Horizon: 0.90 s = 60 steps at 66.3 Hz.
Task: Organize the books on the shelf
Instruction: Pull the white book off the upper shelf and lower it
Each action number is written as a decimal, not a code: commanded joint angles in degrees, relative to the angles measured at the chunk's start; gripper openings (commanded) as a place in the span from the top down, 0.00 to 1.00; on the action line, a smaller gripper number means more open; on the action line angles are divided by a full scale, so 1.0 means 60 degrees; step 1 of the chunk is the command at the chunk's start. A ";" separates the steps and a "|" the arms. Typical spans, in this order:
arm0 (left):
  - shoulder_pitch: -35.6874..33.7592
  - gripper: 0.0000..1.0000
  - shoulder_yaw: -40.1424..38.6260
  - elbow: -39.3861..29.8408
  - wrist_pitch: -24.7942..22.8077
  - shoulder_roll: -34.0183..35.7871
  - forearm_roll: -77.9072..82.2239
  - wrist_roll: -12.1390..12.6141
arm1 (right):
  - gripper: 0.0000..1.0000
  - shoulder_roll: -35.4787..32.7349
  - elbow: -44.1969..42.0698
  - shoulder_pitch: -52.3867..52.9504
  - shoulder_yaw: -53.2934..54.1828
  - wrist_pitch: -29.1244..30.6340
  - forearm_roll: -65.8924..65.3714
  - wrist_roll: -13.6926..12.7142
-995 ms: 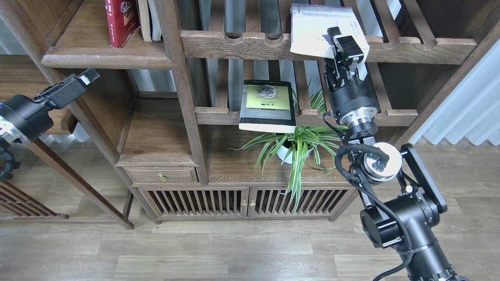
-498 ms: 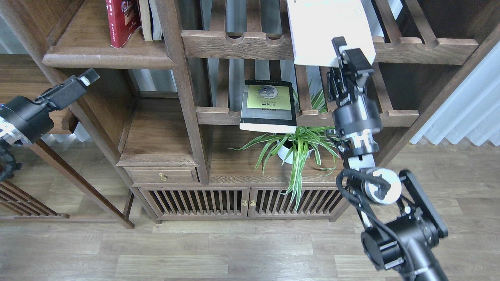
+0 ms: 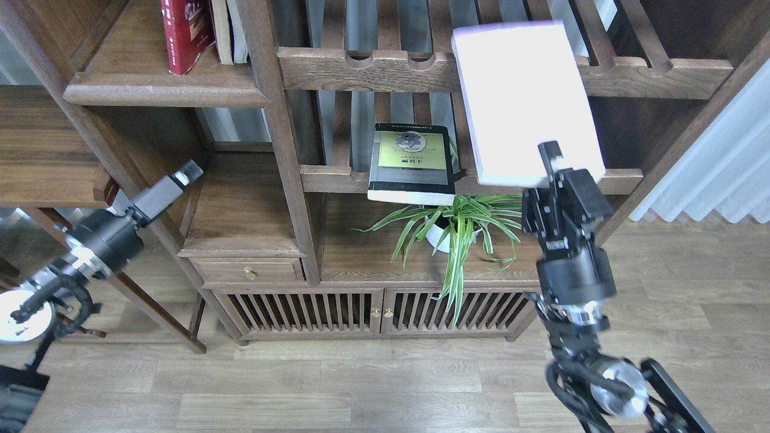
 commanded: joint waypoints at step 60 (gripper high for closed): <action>0.1662 0.00 0.4139 -0.0686 0.0000 -0.2080 -0.7242 0.0074 | 0.89 -0.1002 -0.1363 -0.1917 -0.1907 0.0002 0.1831 -0.1541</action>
